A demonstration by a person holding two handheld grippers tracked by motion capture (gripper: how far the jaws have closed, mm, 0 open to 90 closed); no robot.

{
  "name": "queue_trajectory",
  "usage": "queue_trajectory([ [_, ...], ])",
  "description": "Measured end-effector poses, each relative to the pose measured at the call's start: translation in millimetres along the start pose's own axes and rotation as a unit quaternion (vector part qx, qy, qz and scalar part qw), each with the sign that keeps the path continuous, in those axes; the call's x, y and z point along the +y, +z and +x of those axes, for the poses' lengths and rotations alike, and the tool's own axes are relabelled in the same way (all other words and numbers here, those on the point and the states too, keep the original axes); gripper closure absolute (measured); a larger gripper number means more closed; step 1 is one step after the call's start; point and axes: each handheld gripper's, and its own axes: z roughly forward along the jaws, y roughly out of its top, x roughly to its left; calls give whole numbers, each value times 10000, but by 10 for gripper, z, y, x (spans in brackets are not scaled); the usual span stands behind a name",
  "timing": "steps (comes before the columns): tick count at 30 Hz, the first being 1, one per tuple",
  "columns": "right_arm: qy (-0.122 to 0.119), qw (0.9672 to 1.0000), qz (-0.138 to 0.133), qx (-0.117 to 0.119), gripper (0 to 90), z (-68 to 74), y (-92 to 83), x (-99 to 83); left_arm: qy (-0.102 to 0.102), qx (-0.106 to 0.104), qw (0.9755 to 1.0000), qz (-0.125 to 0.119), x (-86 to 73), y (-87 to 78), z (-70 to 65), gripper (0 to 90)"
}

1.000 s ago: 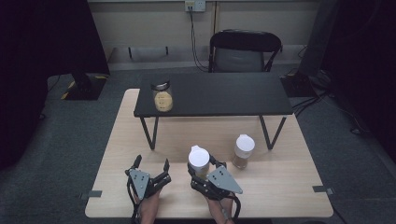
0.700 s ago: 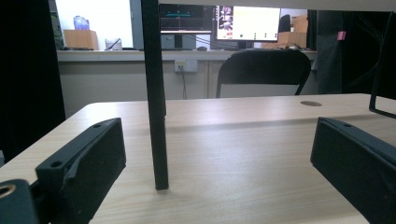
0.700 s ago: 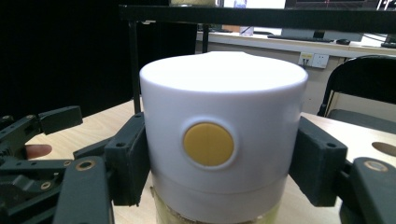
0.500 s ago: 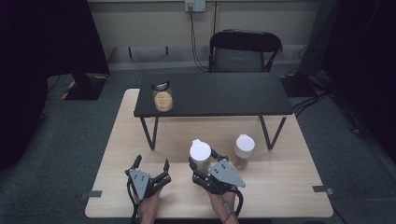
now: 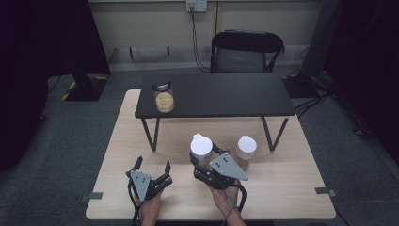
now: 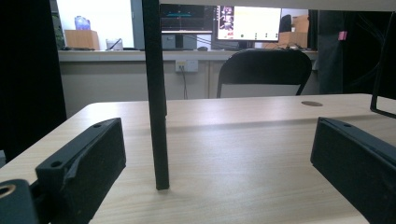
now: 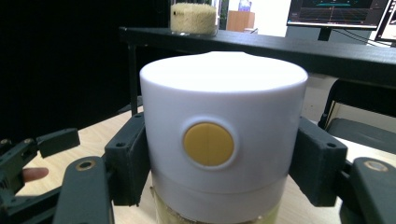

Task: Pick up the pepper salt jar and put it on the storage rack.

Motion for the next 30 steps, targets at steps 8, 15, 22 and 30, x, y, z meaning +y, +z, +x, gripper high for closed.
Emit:
queue_trajectory([
  [8, 59, 10000, 16, 7, 302, -56, 38, 142, -1, 1, 10000, 0, 0, 0, 0, 27],
  [15, 25, 10000, 28, 11, 302, -81, 62, 214, 0, 3, 10000, 1, 0, -1, 0, 27],
  [22, 25, 10000, 19, 46, 302, -99, 82, 286, -1, 6, 10000, 0, 0, 0, 0, 28],
  [30, -23, 10000, 9, 38, 302, -132, 96, 367, -2, 6, 10000, -1, 0, 0, 0, 28],
])
